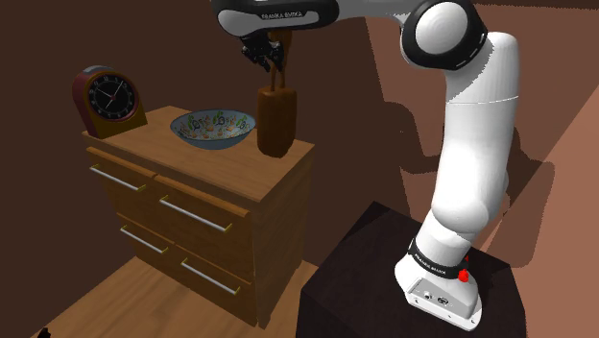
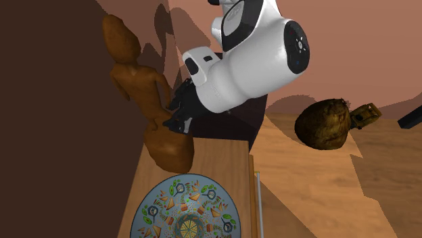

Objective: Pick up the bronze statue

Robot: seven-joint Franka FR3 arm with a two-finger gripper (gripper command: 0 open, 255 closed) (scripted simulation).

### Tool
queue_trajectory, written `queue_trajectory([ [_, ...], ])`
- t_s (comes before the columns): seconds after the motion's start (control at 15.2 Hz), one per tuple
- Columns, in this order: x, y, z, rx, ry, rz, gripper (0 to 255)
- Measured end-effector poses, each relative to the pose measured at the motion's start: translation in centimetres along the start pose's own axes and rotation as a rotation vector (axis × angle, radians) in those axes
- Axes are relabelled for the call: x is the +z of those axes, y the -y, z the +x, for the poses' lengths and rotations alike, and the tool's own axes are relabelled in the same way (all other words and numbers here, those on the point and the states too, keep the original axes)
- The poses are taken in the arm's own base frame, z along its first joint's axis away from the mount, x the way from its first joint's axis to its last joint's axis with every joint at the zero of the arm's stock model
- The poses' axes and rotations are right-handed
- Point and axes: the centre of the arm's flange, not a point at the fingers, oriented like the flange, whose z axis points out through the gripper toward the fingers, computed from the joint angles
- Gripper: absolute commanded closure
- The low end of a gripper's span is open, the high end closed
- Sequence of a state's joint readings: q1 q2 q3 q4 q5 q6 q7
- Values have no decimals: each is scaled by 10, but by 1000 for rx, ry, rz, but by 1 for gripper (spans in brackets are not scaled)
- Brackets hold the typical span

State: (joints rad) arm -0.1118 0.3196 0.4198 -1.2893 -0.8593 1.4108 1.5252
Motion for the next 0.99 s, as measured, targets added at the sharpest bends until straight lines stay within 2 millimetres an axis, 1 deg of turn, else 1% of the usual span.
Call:
queue_trajectory([
  [0.2, 0, 0, 0, 0, 0, 0, 255],
  [0.33, -2, 0, 3, -3, 2, -6, 255],
  [0.59, -15, -3, 15, -5, 3, -8, 255],
  [0.99, -40, -7, 37, -5, 3, -8, 255],
])
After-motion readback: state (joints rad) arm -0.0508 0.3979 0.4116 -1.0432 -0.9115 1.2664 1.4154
